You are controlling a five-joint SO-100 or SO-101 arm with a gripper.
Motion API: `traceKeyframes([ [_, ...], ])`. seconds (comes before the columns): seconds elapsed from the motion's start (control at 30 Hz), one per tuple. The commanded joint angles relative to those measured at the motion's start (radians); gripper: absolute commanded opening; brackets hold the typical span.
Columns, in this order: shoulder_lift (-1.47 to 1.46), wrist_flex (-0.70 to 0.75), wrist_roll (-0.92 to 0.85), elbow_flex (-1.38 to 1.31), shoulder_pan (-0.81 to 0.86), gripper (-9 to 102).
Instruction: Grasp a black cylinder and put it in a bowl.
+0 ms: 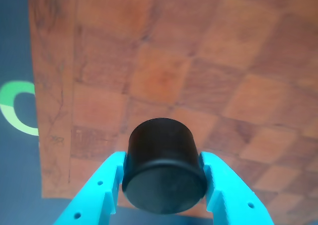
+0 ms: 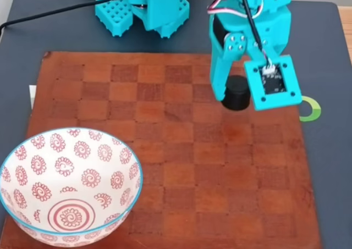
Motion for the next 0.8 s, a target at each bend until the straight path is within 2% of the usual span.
traceKeyframes([
  [0.0, 0.025, 0.077, -0.012, -0.112, 0.041, 13],
  [0.17, 0.025, 0.153, -0.054, -0.225, 0.132, 13],
  [0.37, 0.008, 0.181, -0.164, -0.371, 0.261, 13],
  [0.77, 0.000, 0.137, -0.396, -0.463, 0.532, 13],
])
